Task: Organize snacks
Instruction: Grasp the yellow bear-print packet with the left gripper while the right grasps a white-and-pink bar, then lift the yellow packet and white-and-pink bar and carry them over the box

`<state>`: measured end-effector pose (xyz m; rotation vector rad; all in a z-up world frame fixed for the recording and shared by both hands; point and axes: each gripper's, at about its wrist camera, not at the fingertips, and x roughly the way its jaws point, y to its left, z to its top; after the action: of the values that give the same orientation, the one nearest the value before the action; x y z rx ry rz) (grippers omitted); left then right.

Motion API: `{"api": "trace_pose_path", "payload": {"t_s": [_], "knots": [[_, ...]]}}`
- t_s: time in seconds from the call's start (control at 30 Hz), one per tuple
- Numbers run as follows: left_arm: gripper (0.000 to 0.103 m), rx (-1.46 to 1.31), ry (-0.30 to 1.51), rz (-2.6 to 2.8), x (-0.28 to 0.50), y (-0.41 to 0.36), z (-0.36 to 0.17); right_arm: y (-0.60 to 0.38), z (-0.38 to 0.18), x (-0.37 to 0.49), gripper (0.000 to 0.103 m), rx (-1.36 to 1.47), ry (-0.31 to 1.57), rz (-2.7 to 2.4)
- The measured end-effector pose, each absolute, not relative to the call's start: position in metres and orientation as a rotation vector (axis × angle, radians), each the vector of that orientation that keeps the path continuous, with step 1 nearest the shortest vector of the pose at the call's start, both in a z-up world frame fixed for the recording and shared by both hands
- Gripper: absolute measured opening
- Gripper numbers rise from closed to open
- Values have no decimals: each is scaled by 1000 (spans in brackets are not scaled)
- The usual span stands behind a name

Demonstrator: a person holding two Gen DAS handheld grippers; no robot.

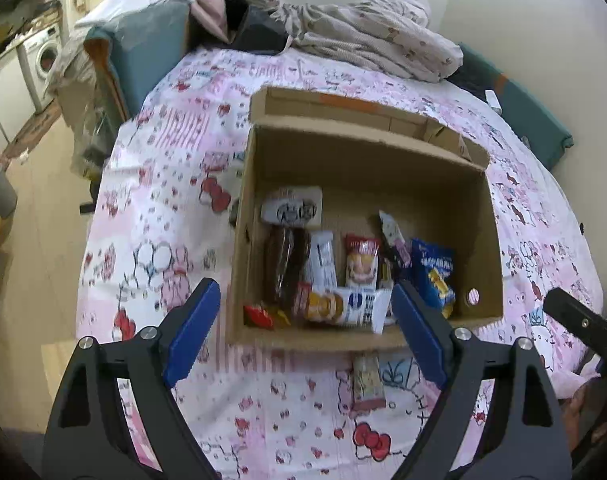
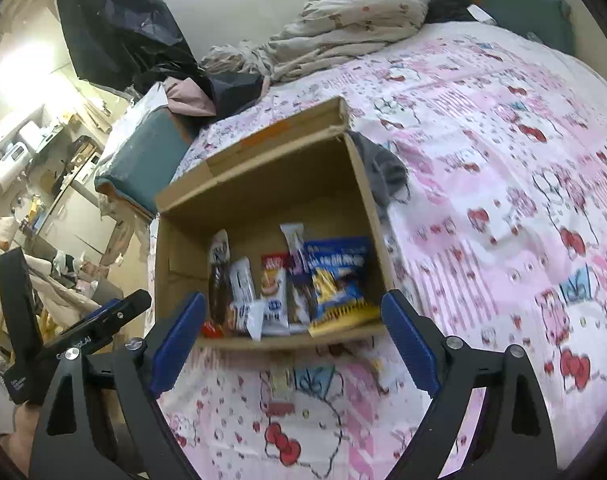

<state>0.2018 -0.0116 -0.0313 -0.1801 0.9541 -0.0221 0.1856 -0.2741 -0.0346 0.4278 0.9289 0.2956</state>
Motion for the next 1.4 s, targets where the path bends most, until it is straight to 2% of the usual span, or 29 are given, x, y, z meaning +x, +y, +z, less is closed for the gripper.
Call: {"api": "trace_pose_path", "payload": {"t_s": [0.3, 0.57, 0.93, 0.97, 1.0, 1.03, 1.07, 1.1, 1.13, 1.4], "knots": [[85, -187, 1014, -62, 182, -27, -50, -294, -63, 167, 92, 481, 1045, 192], [85, -282, 1140, -47, 180, -26, -88, -335, -94, 165, 92, 707, 1137, 34], [83, -165, 1347, -72, 209, -94, -163, -340, -112, 169, 92, 765, 1200, 9], [80, -162, 1360, -74, 212, -98, -169, -340, -113, 169, 92, 772, 1203, 9], [60, -138, 1385, -71, 215, -102, -177, -340, -115, 169, 92, 786, 1209, 12], [45, -103, 1394, -41, 215, -105, -181, -340, -117, 171, 92, 792, 1213, 14], [41, -73, 1382, -22, 214, -106, -180, -339, -118, 171, 92, 790, 1217, 14], [30, -62, 1374, -24, 213, -106, -178, -338, -118, 173, 92, 780, 1222, 13], [25, -64, 1374, -32, 211, -104, -177, -335, -119, 174, 92, 759, 1230, 13], [23, -169, 1411, -81, 188, -68, -158, -271, -143, 204, 89, 344, 1379, 86]]}}
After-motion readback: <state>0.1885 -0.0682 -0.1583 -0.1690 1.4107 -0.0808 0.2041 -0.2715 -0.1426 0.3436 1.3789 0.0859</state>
